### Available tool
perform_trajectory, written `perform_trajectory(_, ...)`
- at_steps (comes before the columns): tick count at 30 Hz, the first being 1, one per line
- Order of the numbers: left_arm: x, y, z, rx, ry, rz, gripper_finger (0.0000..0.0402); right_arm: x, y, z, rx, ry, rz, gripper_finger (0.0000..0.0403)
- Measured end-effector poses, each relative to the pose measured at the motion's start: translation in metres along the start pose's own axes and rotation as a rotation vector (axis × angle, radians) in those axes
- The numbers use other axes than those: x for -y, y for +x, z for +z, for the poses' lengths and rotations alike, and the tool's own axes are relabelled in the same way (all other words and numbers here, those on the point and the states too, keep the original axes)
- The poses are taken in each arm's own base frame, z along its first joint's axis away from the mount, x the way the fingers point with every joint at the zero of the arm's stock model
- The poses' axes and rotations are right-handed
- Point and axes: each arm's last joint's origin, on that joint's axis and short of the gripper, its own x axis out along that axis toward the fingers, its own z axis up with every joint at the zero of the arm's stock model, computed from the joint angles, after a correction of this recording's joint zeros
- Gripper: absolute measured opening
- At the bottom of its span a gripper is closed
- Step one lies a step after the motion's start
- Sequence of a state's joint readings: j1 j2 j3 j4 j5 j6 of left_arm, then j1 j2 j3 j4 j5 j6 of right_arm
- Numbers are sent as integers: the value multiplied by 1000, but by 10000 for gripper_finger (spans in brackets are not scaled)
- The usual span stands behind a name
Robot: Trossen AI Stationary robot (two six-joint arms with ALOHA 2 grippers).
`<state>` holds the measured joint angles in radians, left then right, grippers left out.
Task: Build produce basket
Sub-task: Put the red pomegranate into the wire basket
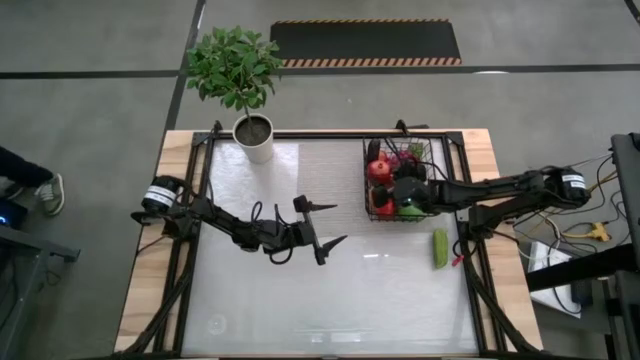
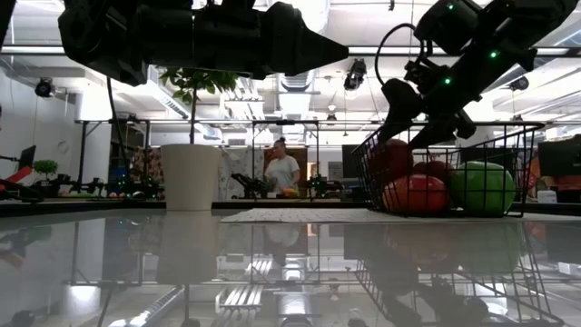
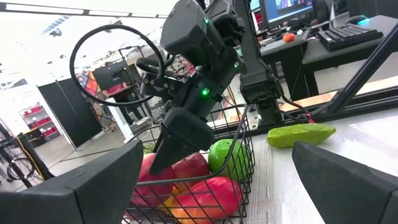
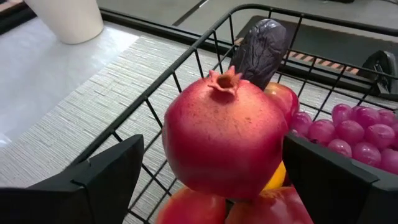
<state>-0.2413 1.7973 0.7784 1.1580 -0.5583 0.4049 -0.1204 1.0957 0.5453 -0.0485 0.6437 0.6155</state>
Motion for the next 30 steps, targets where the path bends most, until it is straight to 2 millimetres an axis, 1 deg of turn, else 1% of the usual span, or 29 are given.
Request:
perform_trajectory(8, 0, 0, 0, 0, 0, 0, 394, 3, -4, 1, -6, 7, -8, 364)
perform_trajectory(12, 0, 0, 0, 0, 0, 0, 394, 4, -8, 5, -5, 7, -8, 364)
perform_trajectory(19, 0, 0, 0, 0, 0, 0, 394, 5, -31, 33, -35, -35, -30, 363)
perform_trajectory(21, 0, 0, 0, 0, 0, 0, 394, 5, -38, 41, -49, -60, -36, 358)
perform_trajectory(23, 0, 0, 0, 0, -1, 0, 394, 5, -42, 48, -63, -88, -44, 336)
perform_trajectory(25, 0, 0, 0, 0, -1, 0, 394, 4, -45, 53, -69, -104, -47, 299)
perform_trajectory(27, 0, 0, 0, 0, -1, 0, 394, 3, -46, 55, -68, -124, -46, 249)
perform_trajectory(30, 0, 0, 0, 0, -1, 0, 394, 2, -46, 57, -61, -152, -40, 162)
